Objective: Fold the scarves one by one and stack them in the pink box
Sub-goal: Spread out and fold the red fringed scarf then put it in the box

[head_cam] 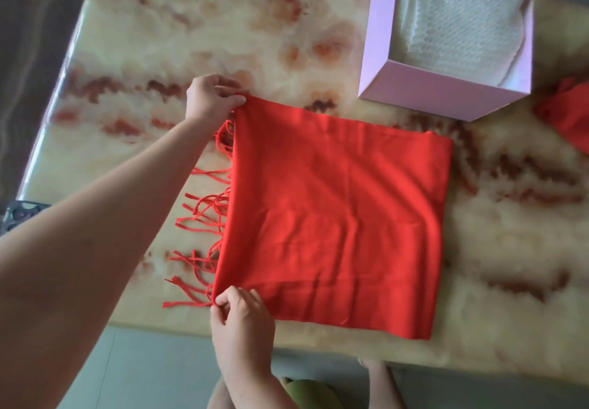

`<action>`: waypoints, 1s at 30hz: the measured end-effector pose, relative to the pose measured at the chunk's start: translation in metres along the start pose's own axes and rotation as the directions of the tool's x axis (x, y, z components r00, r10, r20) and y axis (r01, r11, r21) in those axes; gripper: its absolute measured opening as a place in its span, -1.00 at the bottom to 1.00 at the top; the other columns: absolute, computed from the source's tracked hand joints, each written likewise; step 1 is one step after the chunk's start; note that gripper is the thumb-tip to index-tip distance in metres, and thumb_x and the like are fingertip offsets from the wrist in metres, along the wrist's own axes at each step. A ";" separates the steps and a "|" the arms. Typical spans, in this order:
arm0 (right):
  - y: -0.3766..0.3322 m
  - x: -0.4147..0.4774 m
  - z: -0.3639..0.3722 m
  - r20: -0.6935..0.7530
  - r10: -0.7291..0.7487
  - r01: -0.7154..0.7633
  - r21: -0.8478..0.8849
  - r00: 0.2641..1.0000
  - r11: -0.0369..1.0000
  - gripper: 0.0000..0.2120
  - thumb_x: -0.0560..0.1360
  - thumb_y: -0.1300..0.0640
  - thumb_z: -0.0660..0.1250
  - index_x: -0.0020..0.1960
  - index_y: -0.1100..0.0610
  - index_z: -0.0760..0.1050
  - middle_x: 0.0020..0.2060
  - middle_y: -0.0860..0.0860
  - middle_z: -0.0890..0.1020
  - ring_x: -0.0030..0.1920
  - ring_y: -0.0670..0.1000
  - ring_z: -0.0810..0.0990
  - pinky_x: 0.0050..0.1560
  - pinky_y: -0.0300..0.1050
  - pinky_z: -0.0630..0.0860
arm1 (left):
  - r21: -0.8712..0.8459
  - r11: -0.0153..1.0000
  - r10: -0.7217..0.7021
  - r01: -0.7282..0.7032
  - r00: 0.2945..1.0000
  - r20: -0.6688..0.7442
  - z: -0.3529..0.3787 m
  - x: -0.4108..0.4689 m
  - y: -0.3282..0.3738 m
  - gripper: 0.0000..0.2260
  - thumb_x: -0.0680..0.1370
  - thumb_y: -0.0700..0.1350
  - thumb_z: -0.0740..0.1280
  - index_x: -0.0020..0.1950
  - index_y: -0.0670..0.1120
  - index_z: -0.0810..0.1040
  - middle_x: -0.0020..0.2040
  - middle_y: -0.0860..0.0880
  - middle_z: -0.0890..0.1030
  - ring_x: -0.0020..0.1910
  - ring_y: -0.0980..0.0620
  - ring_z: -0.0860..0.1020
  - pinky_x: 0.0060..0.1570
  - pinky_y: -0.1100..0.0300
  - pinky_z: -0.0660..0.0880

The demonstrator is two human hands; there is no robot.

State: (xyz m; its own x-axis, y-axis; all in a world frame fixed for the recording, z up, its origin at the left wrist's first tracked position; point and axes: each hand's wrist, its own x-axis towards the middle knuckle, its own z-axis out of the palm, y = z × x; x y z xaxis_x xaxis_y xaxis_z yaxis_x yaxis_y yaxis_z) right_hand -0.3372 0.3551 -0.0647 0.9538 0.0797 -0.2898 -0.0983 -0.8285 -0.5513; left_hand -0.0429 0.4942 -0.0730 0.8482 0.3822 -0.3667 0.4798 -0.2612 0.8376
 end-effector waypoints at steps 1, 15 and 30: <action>0.002 0.000 0.001 0.002 -0.012 0.012 -0.008 1.000 1.000 -0.71 0.10 0.05 0.52 -0.35 -0.05 0.41 -0.44 -0.16 0.49 -0.34 -0.14 0.47 -0.36 -0.28 0.32 | 0.002 1.000 0.006 -0.006 1.000 0.004 0.001 0.000 -0.002 -0.80 0.43 -0.31 0.42 0.04 -0.16 0.59 -0.12 -0.08 0.63 -0.43 0.27 0.55 -0.34 0.34 0.56; 0.065 0.010 -0.045 -0.178 -0.097 0.091 -0.044 0.979 0.995 -0.78 0.41 0.00 0.29 0.03 -0.03 0.54 -0.04 -0.08 0.55 -0.04 0.01 0.50 0.04 -0.17 0.37 | 0.397 0.874 0.334 -0.281 0.940 -0.070 0.017 -0.048 -0.011 -0.58 0.44 -0.12 0.34 0.30 -0.13 0.43 0.26 -0.17 0.42 0.22 -0.11 0.41 0.22 0.31 0.27; 0.180 0.012 -0.123 -0.242 0.062 -0.093 -0.119 0.968 0.988 -0.45 0.57 -0.10 0.09 0.49 0.11 0.22 0.47 0.13 0.25 0.45 0.06 0.22 0.41 -0.08 0.12 | 0.592 0.449 0.465 -0.670 0.740 0.486 0.130 -0.120 -0.001 -0.55 0.45 -0.07 0.26 0.34 -0.11 0.45 0.33 -0.18 0.43 0.32 -0.23 0.38 0.35 -0.18 0.22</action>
State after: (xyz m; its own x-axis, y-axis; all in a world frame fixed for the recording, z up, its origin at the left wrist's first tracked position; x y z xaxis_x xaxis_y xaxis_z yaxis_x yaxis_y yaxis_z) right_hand -0.3090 0.1389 -0.0713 0.9861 -0.1083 -0.1258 -0.1522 -0.8925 -0.4247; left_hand -0.1156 0.3334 -0.0828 0.9600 -0.2689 -0.0786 -0.2201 -0.8976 0.3820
